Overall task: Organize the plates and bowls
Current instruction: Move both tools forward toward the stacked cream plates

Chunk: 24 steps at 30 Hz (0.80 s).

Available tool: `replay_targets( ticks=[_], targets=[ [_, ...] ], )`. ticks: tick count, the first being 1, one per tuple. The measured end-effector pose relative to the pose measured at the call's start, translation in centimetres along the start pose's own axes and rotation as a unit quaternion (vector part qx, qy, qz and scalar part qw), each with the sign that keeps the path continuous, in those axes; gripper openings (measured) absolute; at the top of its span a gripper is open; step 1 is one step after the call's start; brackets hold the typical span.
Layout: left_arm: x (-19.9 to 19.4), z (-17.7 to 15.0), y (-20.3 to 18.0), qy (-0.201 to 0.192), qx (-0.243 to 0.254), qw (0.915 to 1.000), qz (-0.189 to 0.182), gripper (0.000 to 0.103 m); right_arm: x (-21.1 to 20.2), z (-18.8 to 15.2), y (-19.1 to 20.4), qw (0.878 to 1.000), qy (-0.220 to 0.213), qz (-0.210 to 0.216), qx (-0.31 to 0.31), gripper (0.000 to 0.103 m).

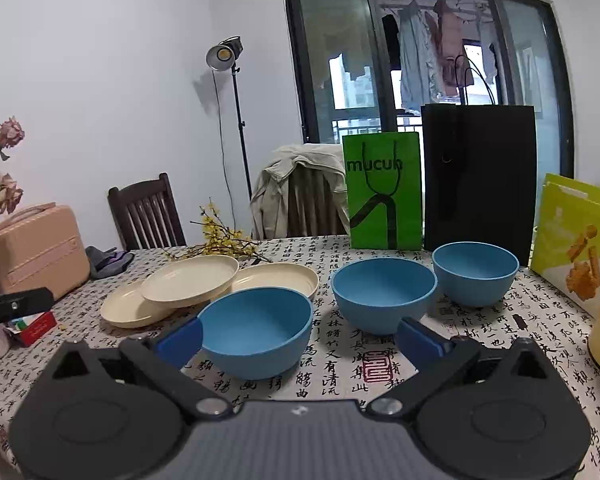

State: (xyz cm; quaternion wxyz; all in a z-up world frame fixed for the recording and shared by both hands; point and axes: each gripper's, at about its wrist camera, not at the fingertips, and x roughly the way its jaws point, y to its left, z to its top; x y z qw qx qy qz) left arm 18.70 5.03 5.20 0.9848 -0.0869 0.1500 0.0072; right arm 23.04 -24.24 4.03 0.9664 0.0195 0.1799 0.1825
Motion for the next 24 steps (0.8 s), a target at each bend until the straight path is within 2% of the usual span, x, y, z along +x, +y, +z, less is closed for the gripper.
replay_targets(
  ticks=[8, 16, 24],
  targets=[
    [-0.8, -0.4, 2.0, -0.010, -0.012, 0.9999, -0.004, 0.103, -0.6, 0.0, 2.1, 1.000, -0.004, -0.021, -0.018, 0.103],
    [-0.7, -0.2, 3.3, -0.018, -0.023, 0.9995, 0.014, 0.103, 0.2, 0.4, 2.9, 1.000, -0.002, -0.010, -0.018, 0.103],
    [1.1, 0.9, 4.4, -0.009, -0.019, 0.9990, 0.039, 0.103, 3.2, 1.3, 3.2, 1.000, 0.024, 0.009, -0.008, 0.103]
  ],
)
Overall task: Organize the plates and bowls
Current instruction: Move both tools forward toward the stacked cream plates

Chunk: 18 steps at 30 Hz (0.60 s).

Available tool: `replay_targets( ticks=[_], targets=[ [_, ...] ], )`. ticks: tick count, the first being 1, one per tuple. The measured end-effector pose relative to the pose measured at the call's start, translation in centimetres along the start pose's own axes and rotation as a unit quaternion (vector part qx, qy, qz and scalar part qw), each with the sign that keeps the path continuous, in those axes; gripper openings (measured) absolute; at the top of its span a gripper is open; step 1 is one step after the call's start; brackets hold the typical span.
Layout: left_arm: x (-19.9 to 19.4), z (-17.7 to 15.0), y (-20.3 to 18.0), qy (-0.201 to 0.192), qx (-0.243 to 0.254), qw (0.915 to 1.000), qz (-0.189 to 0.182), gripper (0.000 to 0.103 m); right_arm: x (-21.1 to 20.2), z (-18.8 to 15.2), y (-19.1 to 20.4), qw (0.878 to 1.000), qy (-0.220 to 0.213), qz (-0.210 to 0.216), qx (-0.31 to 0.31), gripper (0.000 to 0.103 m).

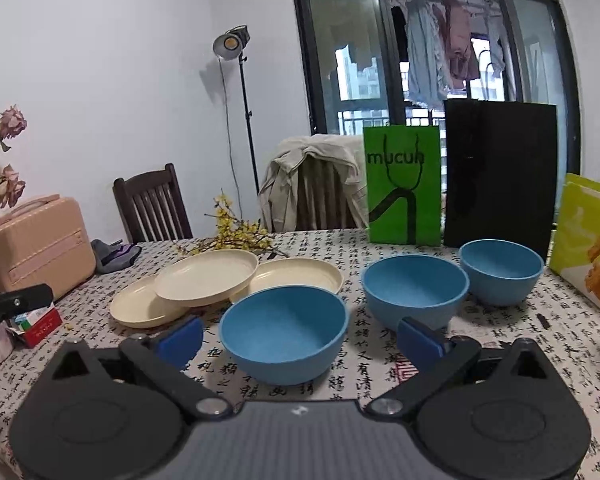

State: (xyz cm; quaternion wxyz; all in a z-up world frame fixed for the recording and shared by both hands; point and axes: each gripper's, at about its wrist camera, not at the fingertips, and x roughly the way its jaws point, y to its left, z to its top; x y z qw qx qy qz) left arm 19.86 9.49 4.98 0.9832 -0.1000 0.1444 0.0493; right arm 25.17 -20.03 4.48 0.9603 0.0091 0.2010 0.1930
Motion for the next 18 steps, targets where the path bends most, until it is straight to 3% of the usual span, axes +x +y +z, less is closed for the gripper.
replay_targets(
  ticks=[10, 18],
  targets=[
    [4.1, 1.7, 0.2, 0.024, 0.007, 0.9997, 0.007, 0.103, 3.0, 1.6, 1.6, 0.999, 0.001, -0.015, -0.029, 0.103],
    [5.9, 4.2, 1.0, 0.009, -0.008, 0.9998, 0.013, 0.103, 5.3, 3.5, 2.8, 0.999, 0.005, -0.013, -0.043, 0.103]
  ],
)
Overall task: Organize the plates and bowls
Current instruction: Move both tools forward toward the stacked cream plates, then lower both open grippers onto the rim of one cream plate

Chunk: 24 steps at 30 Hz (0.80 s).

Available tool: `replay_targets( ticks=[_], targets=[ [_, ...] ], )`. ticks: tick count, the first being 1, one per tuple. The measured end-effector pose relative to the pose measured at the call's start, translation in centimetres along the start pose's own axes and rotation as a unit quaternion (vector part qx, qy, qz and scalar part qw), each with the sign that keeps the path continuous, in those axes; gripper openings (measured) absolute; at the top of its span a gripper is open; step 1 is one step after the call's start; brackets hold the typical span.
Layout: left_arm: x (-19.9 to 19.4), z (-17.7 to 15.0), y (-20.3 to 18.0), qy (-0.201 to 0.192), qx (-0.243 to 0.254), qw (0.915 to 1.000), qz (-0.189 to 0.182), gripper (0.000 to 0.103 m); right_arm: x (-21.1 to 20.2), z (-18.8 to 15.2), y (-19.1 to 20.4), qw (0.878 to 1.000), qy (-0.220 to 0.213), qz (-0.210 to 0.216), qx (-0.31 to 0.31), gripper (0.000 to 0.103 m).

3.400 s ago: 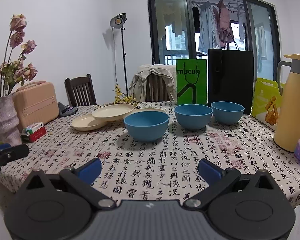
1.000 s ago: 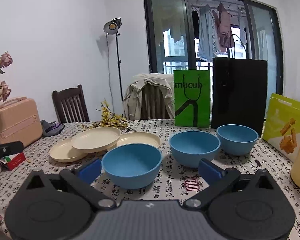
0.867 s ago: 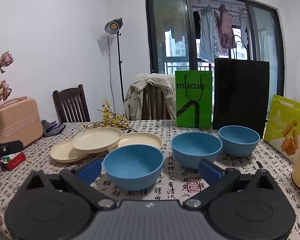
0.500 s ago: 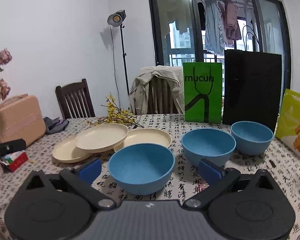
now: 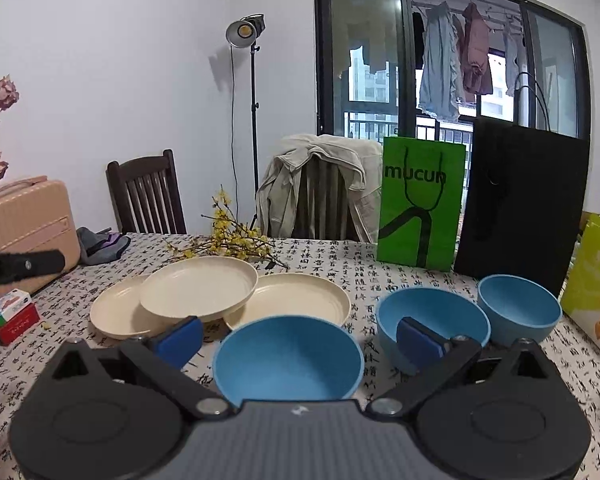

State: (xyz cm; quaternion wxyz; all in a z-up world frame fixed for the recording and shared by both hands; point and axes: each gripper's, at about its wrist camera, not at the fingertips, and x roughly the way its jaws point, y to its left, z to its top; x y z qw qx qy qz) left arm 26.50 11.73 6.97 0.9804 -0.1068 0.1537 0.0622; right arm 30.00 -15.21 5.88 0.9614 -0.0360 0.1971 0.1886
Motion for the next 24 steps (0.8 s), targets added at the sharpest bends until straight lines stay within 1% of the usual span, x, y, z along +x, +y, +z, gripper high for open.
replay_targets(
  ticks=[3, 9, 13, 24],
  targets=[
    [0.7, 0.6, 0.2, 0.003, -0.004, 1.0000, -0.002, 0.103, 0.8, 0.6, 0.3, 1.000, 0.003, 0.010, 0.003, 0.103],
    [2.2, 1.6, 0.9, 0.014, -0.017, 0.9998, -0.003, 0.103, 2.9, 1.9, 1.2, 1.000, 0.010, 0.012, 0.011, 0.103],
    [3.1, 2.3, 1.4, 0.011, -0.019, 0.9997, 0.007, 0.103, 4.1, 2.4, 1.6, 1.000, 0.018, 0.014, 0.015, 0.103],
    [6.0, 3.7, 2.5, 0.024, -0.034, 0.9991, 0.006, 0.103, 7.5, 4.0, 3.1, 0.999, 0.032, 0.006, 0.019, 0.103]
  ],
)
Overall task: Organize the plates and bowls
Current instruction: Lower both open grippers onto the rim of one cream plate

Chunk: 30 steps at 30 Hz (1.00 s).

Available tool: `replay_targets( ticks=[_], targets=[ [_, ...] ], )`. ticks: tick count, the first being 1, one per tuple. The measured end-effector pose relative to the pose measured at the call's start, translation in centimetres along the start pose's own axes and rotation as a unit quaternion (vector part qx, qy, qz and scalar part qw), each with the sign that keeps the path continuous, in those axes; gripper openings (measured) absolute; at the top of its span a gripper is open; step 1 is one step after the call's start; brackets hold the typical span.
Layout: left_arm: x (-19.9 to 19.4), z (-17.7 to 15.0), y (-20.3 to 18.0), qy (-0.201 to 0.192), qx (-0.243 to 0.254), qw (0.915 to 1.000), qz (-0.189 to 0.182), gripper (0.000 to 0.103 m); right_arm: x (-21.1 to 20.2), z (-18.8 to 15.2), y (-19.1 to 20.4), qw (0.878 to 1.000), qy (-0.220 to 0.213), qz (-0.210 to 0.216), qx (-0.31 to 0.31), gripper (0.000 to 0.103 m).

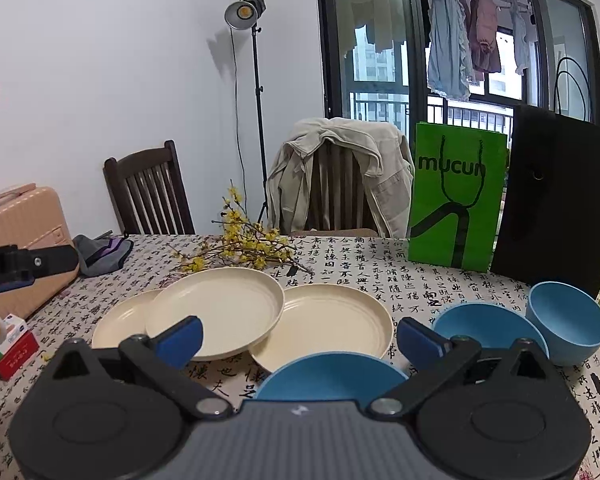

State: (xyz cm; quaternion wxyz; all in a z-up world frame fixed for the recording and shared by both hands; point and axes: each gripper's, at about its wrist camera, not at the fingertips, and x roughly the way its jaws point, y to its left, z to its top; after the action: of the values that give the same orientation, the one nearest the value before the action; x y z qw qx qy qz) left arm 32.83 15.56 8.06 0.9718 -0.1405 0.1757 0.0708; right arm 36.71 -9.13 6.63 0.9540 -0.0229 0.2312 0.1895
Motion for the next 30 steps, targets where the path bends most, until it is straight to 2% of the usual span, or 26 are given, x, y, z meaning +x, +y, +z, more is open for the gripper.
replay_targets(
  ticks=[9, 17, 30],
  targets=[
    [2.6, 0.9, 0.5, 0.004, -0.021, 0.9997, 0.007, 0.103, 3.2, 0.9, 0.8, 1.000, 0.018, -0.007, 0.000, 0.103],
    [5.2, 0.7, 1.7, 0.024, -0.047, 0.9985, 0.016, 0.103, 6.1, 1.3, 0.7, 0.999, 0.041, -0.010, 0.013, 0.103],
    [7.7, 0.1, 3.5, 0.057, -0.056, 0.9961, 0.037, 0.103, 8.8, 1.8, 1.4, 0.998, 0.065, -0.015, 0.021, 0.103]
  ],
)
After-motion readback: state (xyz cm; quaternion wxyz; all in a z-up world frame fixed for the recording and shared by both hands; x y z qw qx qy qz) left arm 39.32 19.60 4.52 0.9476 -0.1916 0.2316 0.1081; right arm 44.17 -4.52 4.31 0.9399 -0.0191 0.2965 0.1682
